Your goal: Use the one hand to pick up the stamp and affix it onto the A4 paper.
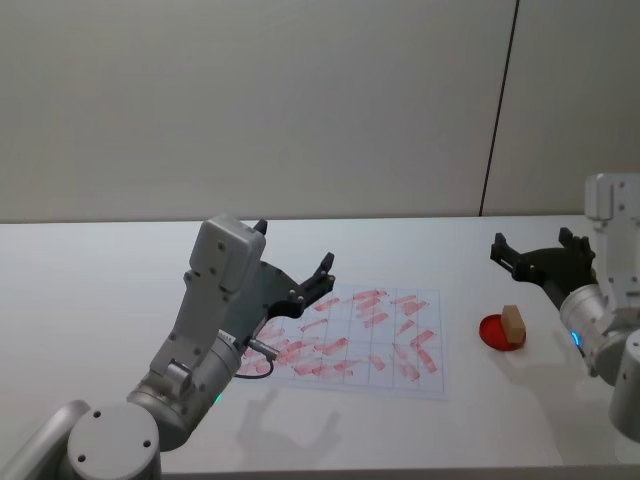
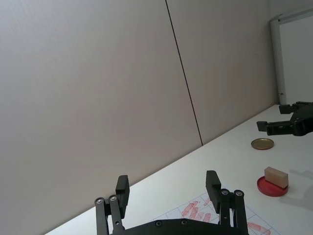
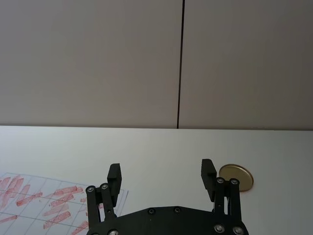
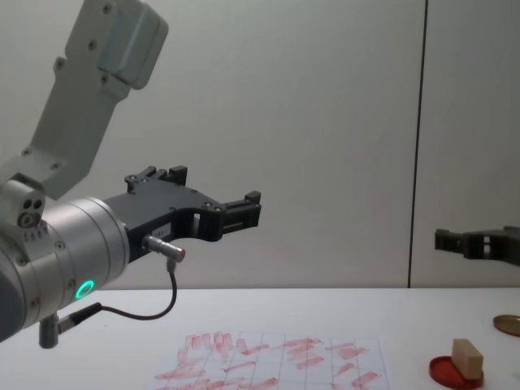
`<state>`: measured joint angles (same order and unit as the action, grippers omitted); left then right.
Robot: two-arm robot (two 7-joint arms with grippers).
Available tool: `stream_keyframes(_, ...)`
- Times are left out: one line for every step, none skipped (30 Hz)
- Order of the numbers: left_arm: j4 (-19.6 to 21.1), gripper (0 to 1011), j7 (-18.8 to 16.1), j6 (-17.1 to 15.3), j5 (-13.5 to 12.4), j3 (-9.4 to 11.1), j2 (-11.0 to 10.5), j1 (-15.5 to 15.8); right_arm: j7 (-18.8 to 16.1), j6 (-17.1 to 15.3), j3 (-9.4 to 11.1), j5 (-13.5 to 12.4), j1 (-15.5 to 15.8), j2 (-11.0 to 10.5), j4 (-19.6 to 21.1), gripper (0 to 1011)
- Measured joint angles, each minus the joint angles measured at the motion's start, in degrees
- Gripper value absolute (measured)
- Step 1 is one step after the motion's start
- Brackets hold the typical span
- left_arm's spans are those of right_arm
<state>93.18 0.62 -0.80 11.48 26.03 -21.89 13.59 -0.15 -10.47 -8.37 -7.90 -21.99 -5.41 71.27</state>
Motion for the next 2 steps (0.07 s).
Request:
stream_keyframes(0.0, 993, 0.0, 0.0, 0.0, 0.0, 0.0, 0.0, 0.0, 0.0, 0.0, 0.0, 0.1, 0.0, 0.3, 1001)
stream_keyframes(0.0, 993, 0.0, 0.0, 0.0, 0.0, 0.0, 0.0, 0.0, 0.1, 0.1, -0.1, 0.3, -0.1, 0.6, 1001)
